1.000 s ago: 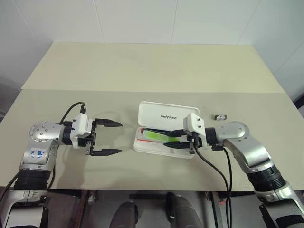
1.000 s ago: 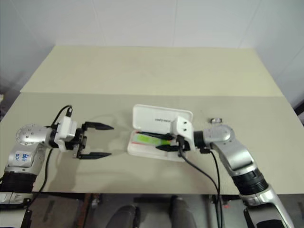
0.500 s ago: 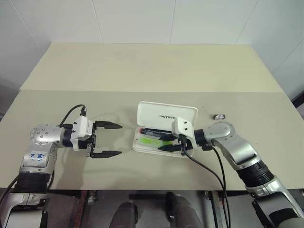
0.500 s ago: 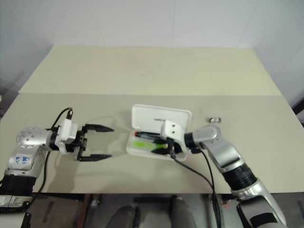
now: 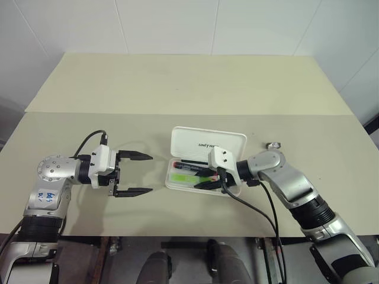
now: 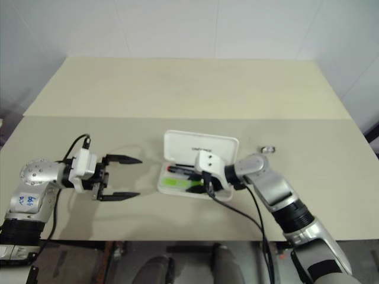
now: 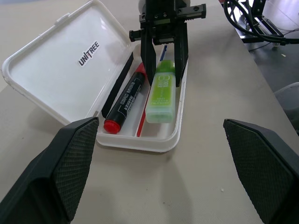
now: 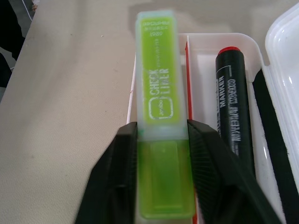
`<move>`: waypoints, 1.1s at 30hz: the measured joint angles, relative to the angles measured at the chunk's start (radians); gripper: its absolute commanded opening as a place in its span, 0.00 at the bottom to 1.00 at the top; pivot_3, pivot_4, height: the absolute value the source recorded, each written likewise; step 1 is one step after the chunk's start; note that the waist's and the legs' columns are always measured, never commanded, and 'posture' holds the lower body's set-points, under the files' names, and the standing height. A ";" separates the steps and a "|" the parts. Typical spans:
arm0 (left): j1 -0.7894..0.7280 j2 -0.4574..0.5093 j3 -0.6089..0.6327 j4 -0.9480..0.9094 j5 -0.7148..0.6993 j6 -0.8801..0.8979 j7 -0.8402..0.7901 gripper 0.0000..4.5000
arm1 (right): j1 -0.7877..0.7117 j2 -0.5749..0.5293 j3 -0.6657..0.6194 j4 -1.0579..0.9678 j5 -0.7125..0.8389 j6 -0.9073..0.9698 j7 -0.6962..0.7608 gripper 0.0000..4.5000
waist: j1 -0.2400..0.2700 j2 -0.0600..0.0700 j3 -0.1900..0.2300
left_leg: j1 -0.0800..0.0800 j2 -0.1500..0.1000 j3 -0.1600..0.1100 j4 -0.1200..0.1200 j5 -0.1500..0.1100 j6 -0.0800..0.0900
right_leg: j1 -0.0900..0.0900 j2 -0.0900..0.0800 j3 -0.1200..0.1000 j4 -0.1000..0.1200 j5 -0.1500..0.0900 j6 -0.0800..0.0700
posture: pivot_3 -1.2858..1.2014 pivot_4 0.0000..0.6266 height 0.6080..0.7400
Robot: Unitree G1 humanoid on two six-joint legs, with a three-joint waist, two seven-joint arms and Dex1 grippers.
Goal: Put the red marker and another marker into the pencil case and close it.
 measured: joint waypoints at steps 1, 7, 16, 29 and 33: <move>0.000 0.000 0.000 0.000 0.000 -0.001 0.000 1.00 | -0.005 0.001 0.000 0.009 -0.010 -0.001 -0.006 0.62 | 0.000 0.000 0.000 | 0.000 0.000 0.000 0.000 0.000 0.000 | 0.000 0.000 0.000 0.000 0.000 0.000 | 0.52 0.24 1.00; -0.001 0.000 0.000 0.002 0.001 -0.011 0.000 1.00 | -0.025 0.012 -0.005 0.022 -0.018 -0.003 -0.014 1.00 | -0.001 0.000 0.000 | 0.000 0.001 0.000 -0.001 0.000 0.000 | -0.001 0.001 -0.001 0.001 -0.001 -0.002 | 0.52 0.24 1.00; -0.014 0.000 0.000 0.004 0.001 -0.011 0.000 1.00 | -0.027 0.022 -0.016 -0.017 0.030 0.061 -0.014 1.00 | 0.000 0.000 0.000 | -0.001 0.001 0.000 -0.001 0.000 0.000 | -0.002 0.001 -0.001 0.001 -0.001 -0.002 | 0.52 0.24 1.00; -0.022 -0.024 -0.001 -0.002 -0.005 0.013 0.018 1.00 | 0.144 -0.164 -0.278 -0.319 0.340 0.245 0.055 1.00 | 0.009 0.000 0.000 | -0.012 0.000 -0.002 0.000 0.000 0.000 | -0.009 -0.001 -0.002 0.000 0.000 0.000 | 0.52 0.24 1.00; -0.023 -0.040 -0.001 -0.036 -0.026 0.070 0.041 1.00 | 0.192 -0.357 -0.406 -0.312 0.368 0.264 0.100 1.00 | 0.008 0.000 0.000 | -0.011 0.000 -0.001 0.001 0.000 0.000 | -0.008 0.000 -0.002 -0.002 0.000 0.001 | 0.52 0.24 1.00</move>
